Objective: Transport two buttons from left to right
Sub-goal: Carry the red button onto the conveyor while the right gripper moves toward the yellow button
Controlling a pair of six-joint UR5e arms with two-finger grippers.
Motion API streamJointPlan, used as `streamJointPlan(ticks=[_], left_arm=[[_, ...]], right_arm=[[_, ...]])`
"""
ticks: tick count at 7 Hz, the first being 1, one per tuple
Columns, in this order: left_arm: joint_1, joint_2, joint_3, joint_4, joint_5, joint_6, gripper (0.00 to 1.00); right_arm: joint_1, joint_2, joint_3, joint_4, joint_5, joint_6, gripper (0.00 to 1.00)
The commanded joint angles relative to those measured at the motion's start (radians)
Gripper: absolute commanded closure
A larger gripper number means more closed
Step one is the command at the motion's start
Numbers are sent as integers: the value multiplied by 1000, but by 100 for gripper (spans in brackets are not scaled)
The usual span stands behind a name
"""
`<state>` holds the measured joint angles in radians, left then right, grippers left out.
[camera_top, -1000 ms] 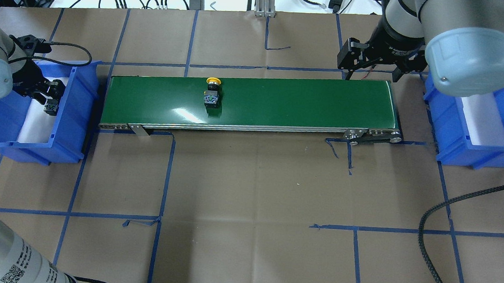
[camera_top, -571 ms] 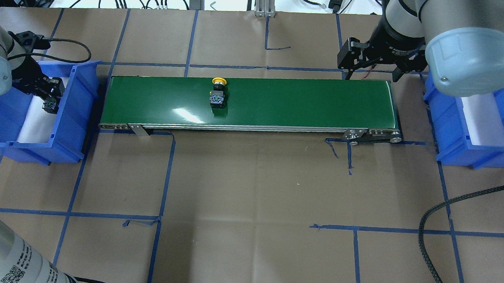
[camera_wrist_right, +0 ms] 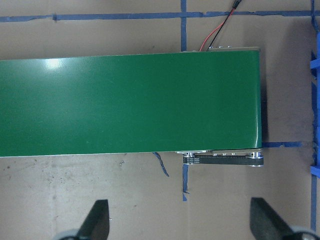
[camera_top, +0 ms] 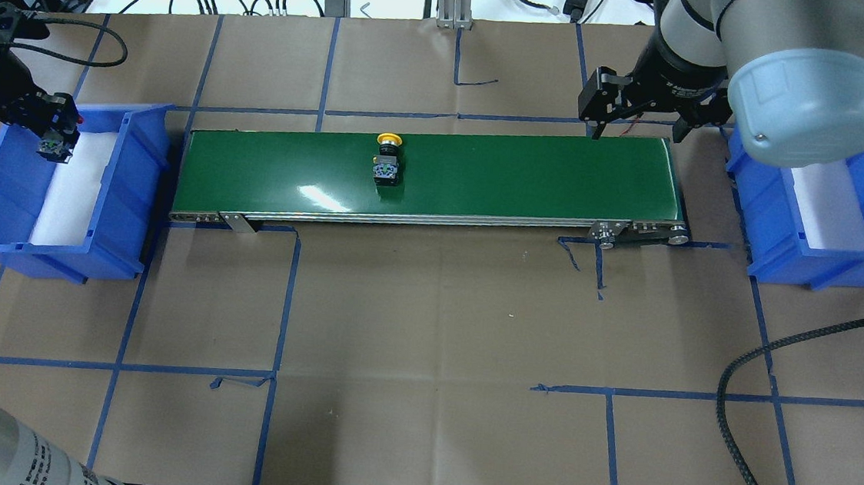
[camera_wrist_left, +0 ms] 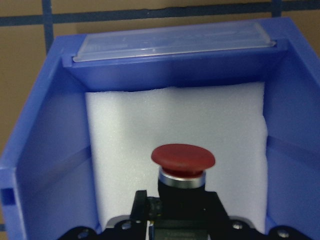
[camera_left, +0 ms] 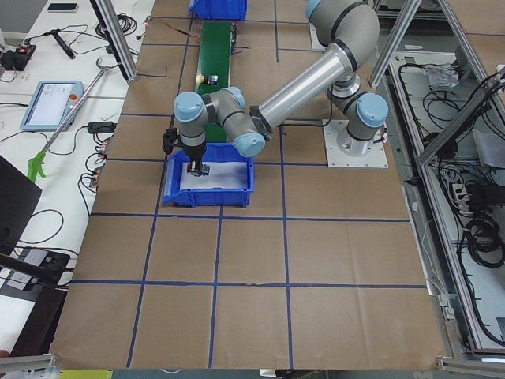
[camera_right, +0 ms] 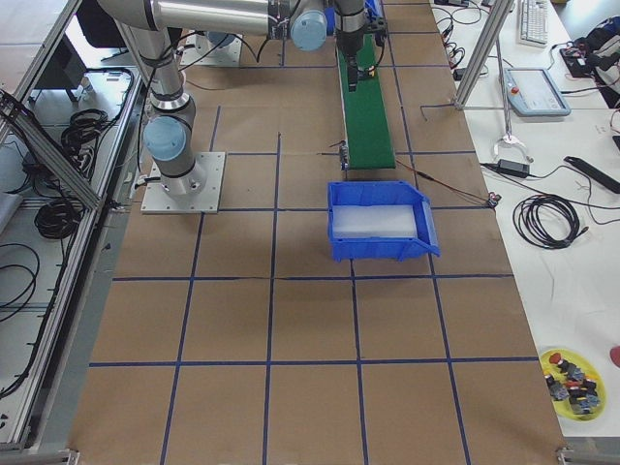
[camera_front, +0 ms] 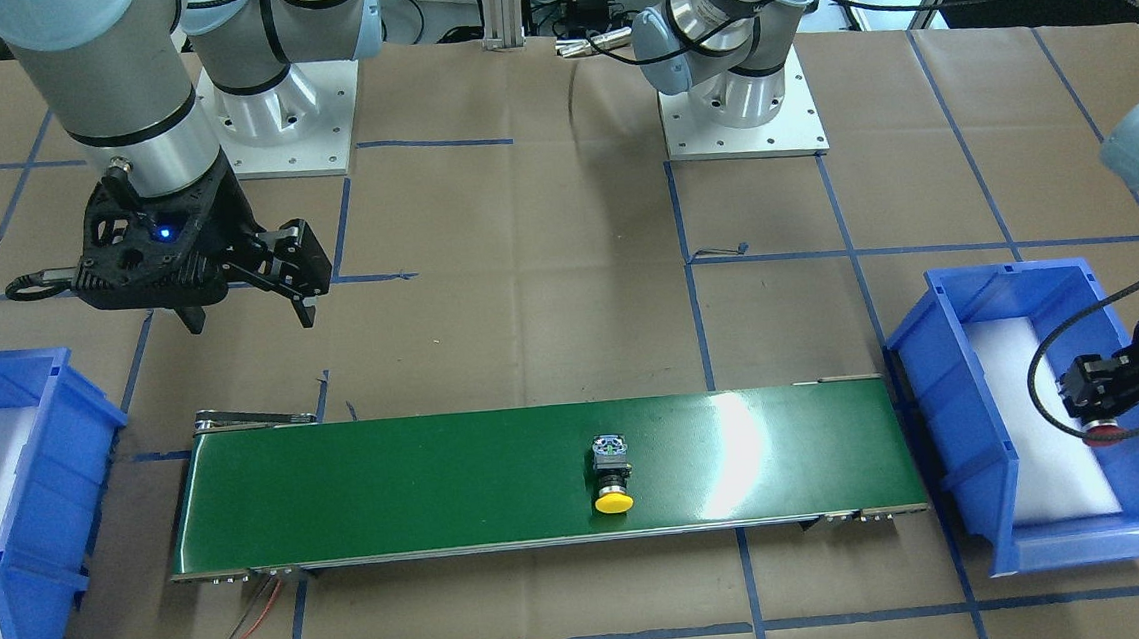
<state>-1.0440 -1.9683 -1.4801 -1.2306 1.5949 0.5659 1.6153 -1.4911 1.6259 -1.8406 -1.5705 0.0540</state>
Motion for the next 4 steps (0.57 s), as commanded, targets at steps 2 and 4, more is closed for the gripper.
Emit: streamJointPlan(ticks=[2, 4], left_arm=[[-75, 42, 99, -165, 28, -62, 97], [-173, 68, 106, -197, 28, -234, 97]], right_arm=[[0, 0, 3, 0, 1, 0, 0], [0, 0, 0, 0, 0, 0, 0]])
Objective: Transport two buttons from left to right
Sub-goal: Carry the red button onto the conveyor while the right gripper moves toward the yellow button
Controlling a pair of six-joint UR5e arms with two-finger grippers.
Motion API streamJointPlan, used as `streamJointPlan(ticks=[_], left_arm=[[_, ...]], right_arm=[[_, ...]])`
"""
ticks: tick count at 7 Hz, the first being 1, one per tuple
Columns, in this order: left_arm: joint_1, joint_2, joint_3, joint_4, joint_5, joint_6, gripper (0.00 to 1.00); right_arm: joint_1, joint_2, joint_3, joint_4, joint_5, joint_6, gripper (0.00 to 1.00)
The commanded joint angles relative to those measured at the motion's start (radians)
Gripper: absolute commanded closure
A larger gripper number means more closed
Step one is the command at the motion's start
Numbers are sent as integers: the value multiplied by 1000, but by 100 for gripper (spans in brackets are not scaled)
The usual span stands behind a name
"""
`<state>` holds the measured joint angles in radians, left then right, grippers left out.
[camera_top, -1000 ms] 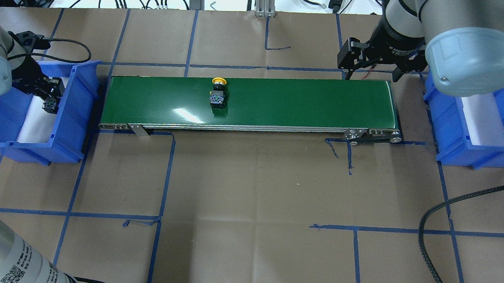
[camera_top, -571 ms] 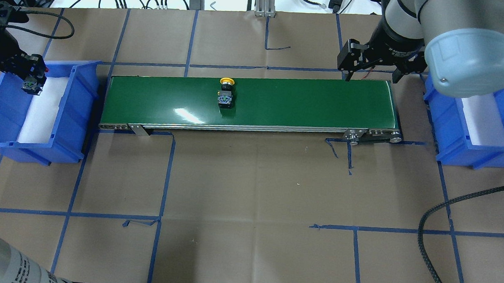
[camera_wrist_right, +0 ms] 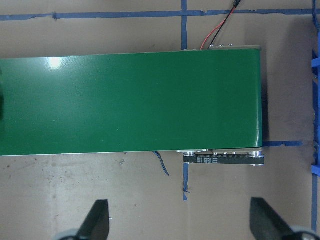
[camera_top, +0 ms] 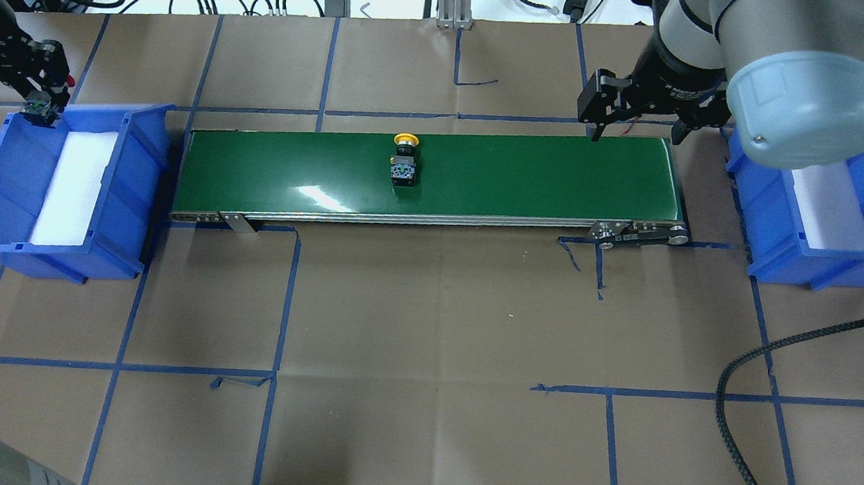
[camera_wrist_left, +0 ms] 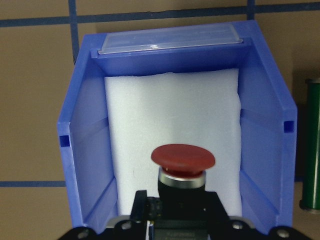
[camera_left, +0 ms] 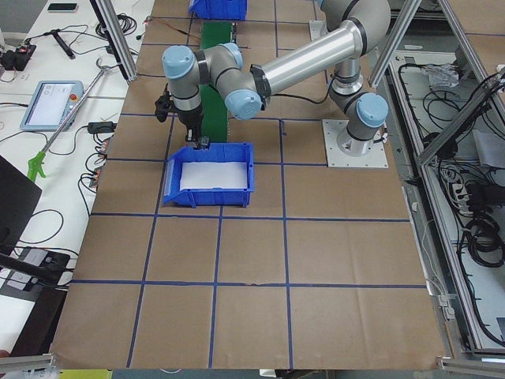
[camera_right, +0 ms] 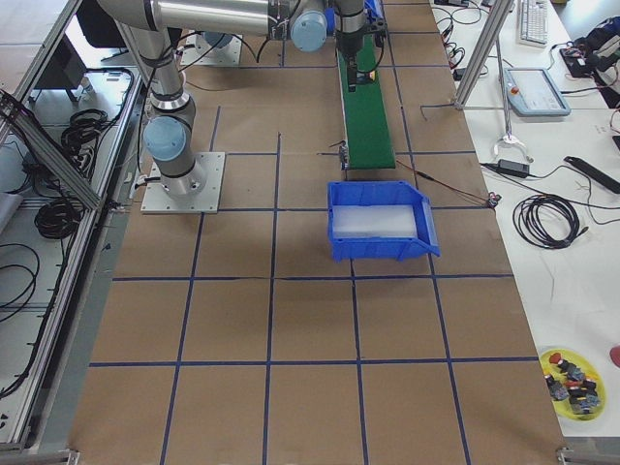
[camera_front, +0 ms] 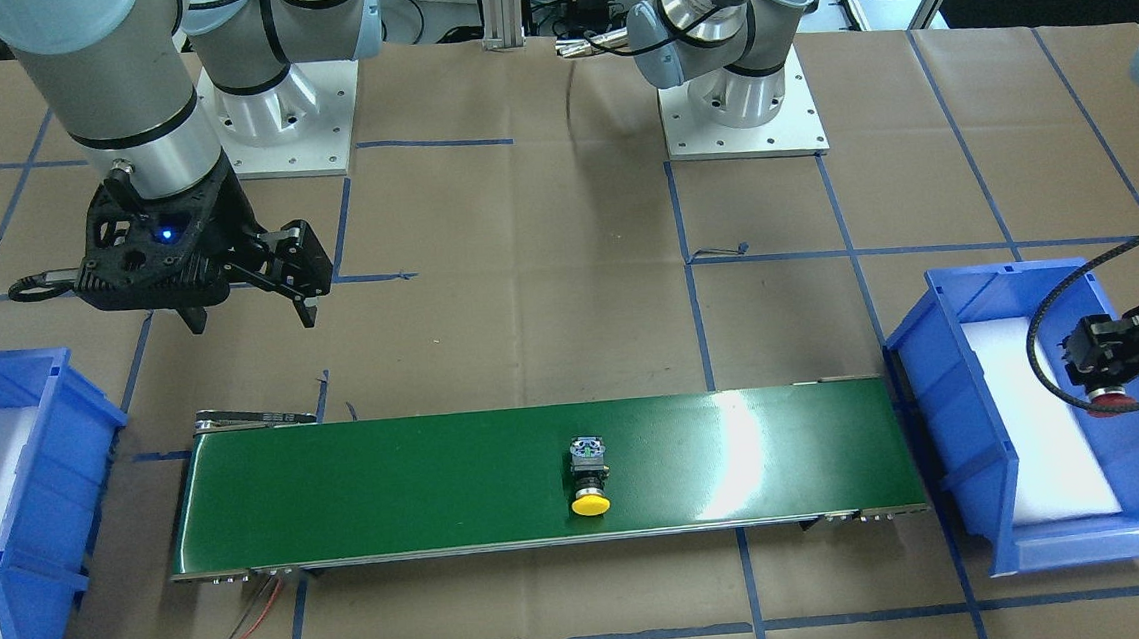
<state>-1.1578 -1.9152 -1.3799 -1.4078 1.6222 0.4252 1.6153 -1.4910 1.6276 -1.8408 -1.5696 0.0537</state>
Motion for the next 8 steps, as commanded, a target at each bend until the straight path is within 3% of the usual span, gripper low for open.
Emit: streamJointPlan(ticks=[1, 4, 6, 8], left_arm=[[-132, 24, 5, -22, 1, -194, 97], [-273, -7, -27, -8, -7, -373, 97], [-278, -30, -56, 3, -13, -434, 97], [-283, -45, -76, 36, -15, -444, 97]], right_arm=[[0, 2, -2, -2, 0, 0, 0], [0, 49, -8, -3, 2, 1, 0], [0, 63, -8, -14, 0, 2, 0], [3, 90, -6, -125, 2, 2, 0]])
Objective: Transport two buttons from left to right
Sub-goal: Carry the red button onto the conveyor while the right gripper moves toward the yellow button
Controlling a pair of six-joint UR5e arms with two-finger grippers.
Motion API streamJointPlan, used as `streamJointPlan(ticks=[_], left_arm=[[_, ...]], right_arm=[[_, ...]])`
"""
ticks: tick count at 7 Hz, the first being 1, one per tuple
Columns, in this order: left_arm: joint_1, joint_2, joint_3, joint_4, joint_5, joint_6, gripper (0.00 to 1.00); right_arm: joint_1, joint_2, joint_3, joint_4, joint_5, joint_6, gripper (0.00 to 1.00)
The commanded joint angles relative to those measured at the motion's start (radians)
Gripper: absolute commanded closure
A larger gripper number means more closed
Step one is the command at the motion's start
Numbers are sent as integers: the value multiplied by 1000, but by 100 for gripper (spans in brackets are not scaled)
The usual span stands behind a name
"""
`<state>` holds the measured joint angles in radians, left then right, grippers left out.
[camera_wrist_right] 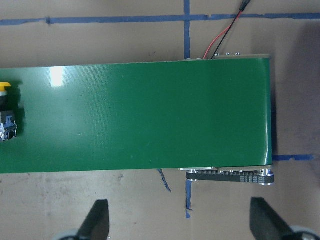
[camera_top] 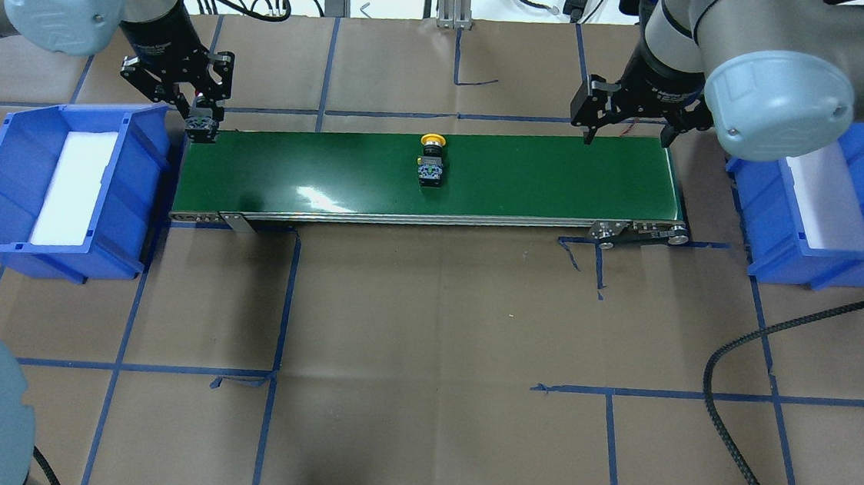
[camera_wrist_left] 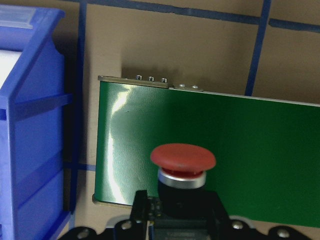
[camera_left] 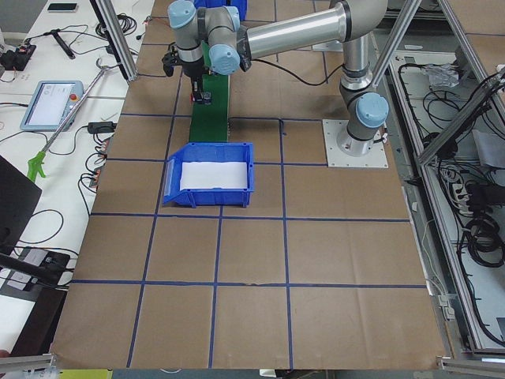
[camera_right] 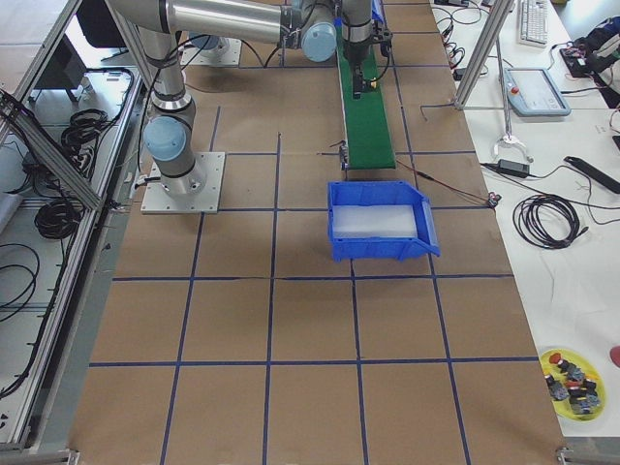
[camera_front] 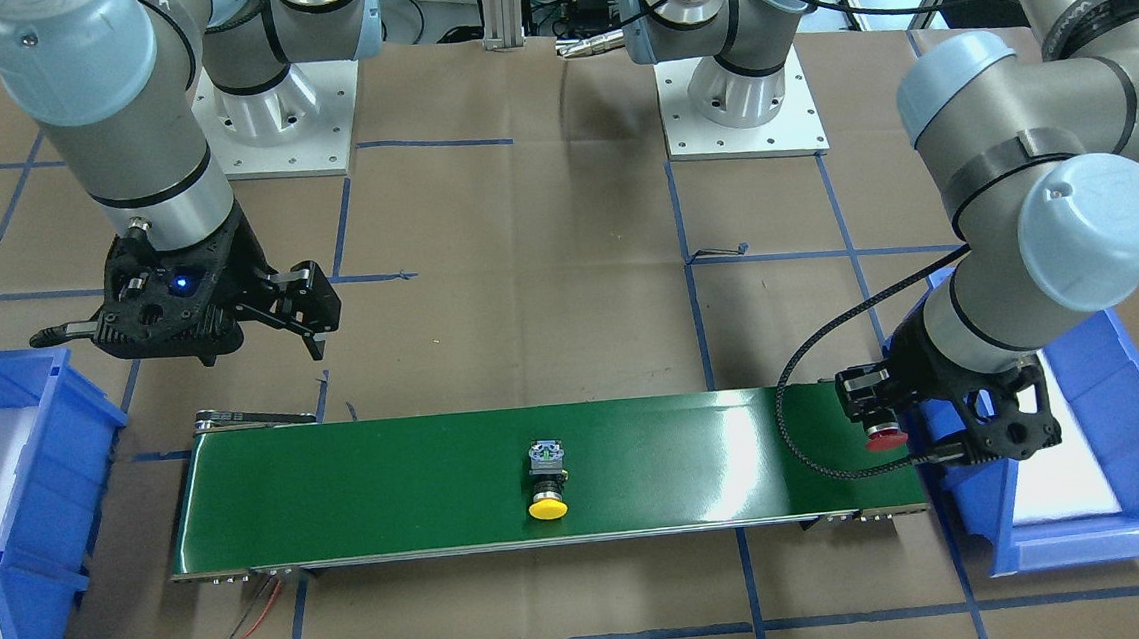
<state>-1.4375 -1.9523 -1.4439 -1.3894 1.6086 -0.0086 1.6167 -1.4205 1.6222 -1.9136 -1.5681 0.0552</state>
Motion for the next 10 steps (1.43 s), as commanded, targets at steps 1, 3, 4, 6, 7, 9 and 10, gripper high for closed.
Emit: streamJointPlan(ticks=[1, 3, 4, 6, 7, 9, 10], left_arm=[[-3, -10, -22, 20, -3, -11, 97], [-7, -25, -58, 73, -4, -16, 97], [-17, -34, -85, 114, -4, -11, 97], [-49, -45, -136, 232, -2, 7, 97], [-49, -46, -156, 239, -1, 27, 97], [-29, -47, -182, 289, 2, 77, 97], [-9, -47, -203, 312, -1, 81, 97]], right_arm=[[0, 40, -2, -59, -1, 2, 0], [0, 96, -2, -103, -1, 34, 0], [0, 107, -4, -107, -1, 34, 0], [-3, 136, -18, -134, -1, 35, 0], [-3, 150, -33, -134, -1, 37, 0], [-3, 157, -35, -116, -6, 37, 0], [-3, 155, -33, -90, -9, 34, 0]])
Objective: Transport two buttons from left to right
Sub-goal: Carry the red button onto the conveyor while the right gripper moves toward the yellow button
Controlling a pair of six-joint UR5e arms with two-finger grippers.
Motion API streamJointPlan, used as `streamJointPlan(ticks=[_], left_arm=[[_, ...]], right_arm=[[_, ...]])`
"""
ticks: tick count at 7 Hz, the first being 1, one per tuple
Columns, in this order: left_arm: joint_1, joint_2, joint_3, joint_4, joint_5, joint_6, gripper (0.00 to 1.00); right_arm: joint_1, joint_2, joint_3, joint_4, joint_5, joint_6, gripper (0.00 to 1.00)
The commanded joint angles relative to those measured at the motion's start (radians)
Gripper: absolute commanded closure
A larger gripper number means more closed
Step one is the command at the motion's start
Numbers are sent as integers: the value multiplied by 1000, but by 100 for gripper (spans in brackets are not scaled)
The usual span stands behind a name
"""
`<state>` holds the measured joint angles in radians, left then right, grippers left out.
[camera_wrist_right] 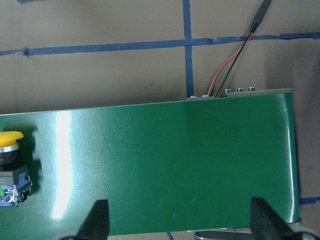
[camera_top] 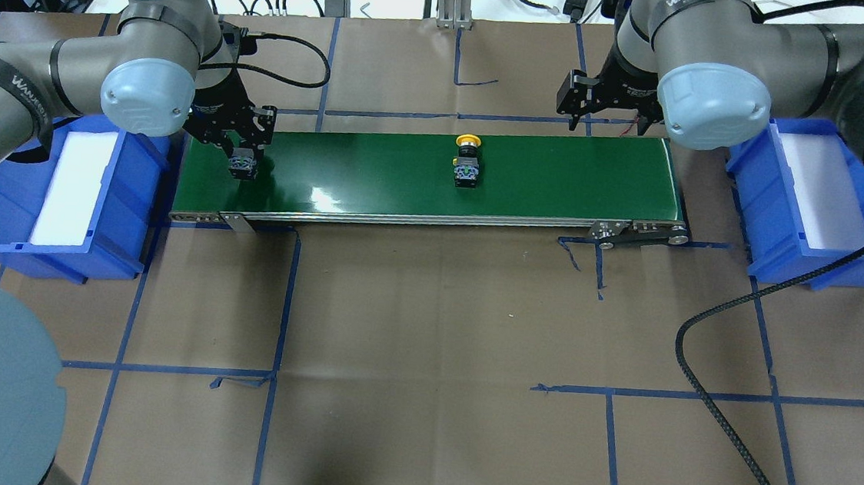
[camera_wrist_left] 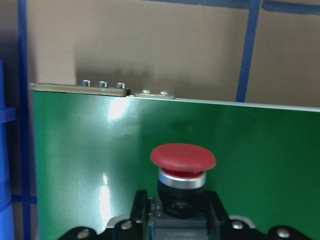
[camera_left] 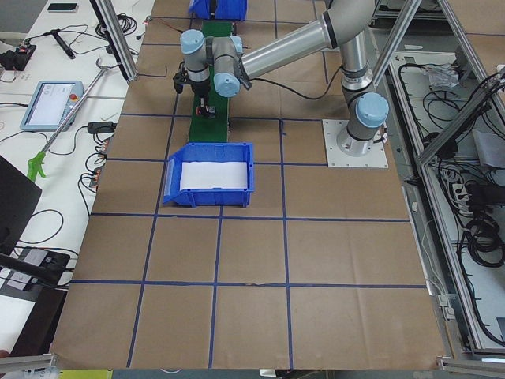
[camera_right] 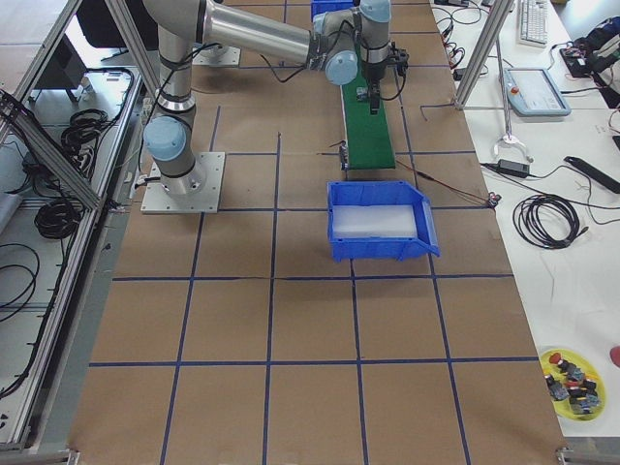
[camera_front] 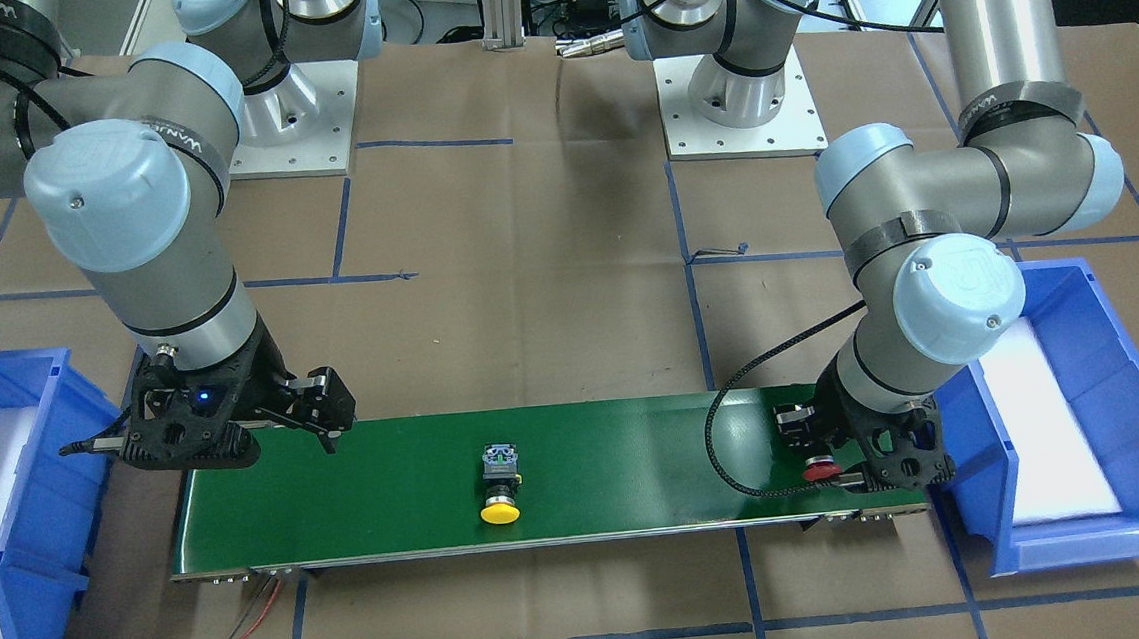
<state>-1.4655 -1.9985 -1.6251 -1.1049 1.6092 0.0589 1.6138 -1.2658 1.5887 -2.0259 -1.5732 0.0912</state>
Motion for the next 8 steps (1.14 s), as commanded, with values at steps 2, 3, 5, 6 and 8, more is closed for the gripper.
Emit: streamJointPlan(ticks=[2, 3, 5, 6, 8], left_arm=[[25, 0, -47, 72, 0, 12, 97], [28, 0, -47, 73, 0, 10, 96], [28, 12, -42, 73, -5, 9, 0], [28, 20, -21, 60, -2, 7, 0], [25, 81, 17, -26, 0, 4, 0]], right_arm=[[0, 2, 5, 85, -5, -5, 0], [0, 2, 2, 87, -5, -7, 0], [0, 6, 2, 82, -4, -2, 0], [0, 8, 4, 75, -4, -2, 0], [0, 9, 0, 72, -5, 1, 0]])
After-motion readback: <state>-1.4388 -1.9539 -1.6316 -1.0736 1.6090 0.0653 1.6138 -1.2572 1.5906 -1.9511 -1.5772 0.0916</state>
